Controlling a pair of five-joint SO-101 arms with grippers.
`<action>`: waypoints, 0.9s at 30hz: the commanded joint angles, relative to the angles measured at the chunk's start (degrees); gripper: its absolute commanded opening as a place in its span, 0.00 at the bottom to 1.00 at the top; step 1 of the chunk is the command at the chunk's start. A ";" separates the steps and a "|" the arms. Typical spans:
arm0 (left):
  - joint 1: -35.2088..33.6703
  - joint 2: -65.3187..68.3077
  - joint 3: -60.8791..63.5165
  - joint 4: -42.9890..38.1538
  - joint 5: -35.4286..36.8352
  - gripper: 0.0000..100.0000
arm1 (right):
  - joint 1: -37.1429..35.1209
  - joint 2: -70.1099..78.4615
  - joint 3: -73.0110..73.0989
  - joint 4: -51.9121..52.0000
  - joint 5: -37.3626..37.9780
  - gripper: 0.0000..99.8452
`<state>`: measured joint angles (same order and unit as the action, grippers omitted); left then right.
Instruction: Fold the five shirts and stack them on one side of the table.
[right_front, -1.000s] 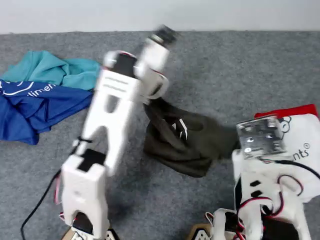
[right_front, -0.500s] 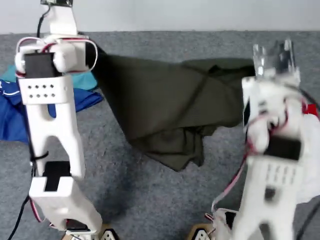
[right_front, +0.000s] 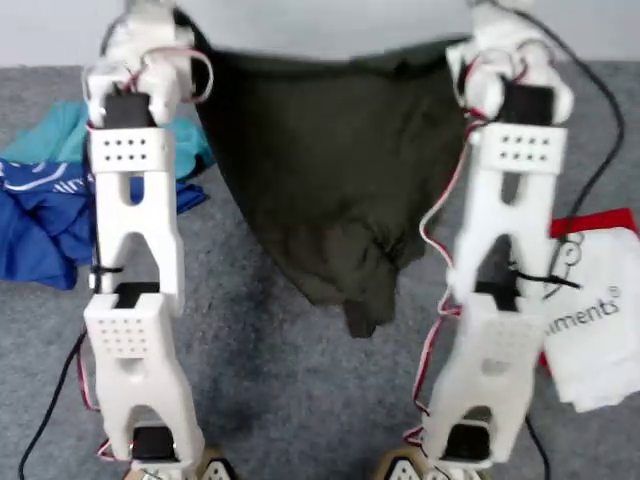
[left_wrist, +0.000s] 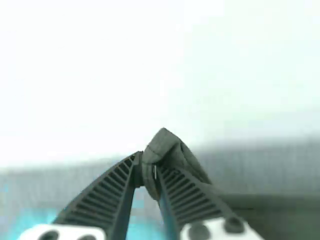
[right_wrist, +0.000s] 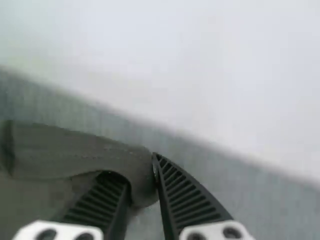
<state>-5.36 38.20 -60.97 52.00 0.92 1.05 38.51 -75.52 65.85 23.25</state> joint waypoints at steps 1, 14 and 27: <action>1.93 -1.49 -15.87 0.70 -0.26 0.01 | -1.27 -2.15 -20.04 1.98 0.44 0.01; 5.19 -7.03 -34.95 20.66 -0.62 0.01 | 1.63 -23.16 -20.40 8.66 -2.99 0.01; 3.69 -9.76 -35.12 29.80 -0.62 0.01 | 4.44 -22.02 -20.75 15.34 -3.16 0.01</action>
<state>-1.23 33.27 -92.44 80.31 0.66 4.66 19.25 -94.77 80.18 20.97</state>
